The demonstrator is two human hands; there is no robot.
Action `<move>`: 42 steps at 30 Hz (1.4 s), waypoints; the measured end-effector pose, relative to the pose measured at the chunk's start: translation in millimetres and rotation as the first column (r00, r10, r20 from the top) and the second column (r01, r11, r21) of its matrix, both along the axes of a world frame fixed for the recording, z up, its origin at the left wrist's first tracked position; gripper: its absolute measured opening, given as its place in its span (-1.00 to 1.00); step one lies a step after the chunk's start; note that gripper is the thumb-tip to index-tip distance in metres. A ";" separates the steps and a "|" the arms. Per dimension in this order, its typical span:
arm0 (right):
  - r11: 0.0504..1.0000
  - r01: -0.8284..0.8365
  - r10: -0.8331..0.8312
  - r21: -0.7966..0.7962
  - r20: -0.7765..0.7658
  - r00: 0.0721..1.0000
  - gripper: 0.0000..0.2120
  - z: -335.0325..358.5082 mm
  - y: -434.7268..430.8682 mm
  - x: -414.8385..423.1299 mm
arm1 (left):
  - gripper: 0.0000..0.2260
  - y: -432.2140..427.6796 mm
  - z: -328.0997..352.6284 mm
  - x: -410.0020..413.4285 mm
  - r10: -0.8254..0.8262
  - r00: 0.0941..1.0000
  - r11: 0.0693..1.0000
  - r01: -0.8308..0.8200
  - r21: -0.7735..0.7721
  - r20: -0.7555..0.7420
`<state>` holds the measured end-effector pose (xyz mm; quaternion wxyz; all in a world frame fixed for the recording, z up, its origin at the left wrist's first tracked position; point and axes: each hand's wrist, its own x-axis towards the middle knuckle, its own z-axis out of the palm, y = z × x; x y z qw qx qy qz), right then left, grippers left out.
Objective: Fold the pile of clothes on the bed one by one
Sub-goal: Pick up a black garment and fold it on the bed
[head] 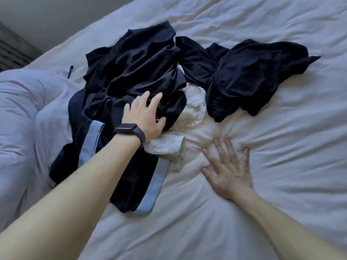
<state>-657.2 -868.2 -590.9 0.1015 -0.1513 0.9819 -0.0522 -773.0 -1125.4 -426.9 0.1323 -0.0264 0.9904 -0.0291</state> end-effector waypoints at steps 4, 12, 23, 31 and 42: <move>1.000 0.007 -0.010 -0.015 -0.153 0.988 -0.35 -17.1 0.5 -3.3 | -0.41 1.8 -30.2 -61.1 0.011 1.000 0.999 -0.011 -0.042 0.000; 0.999 0.027 -0.025 -0.024 0.067 0.997 -0.40 0.1 -0.7 -5.3 | -0.80 11.7 40.3 -26.6 0.118 0.985 0.975 -0.090 0.205 -0.130; 0.772 0.360 0.105 -0.524 0.664 0.741 -0.20 307.1 -37.4 -28.6 | -0.91 -11.2 369.7 106.5 0.554 0.737 0.710 -0.177 0.681 -0.386; 0.524 0.100 0.159 -0.846 0.213 0.964 0.07 493.6 -81.1 93.1 | -0.80 6.8 506.8 255.7 0.548 0.724 0.544 0.072 0.836 -0.419; 0.466 0.073 -0.209 -0.882 -0.029 0.978 -0.78 666.2 -62.6 238.9 | -0.73 -71.0 534.0 470.7 0.575 0.692 0.589 0.020 0.808 -0.437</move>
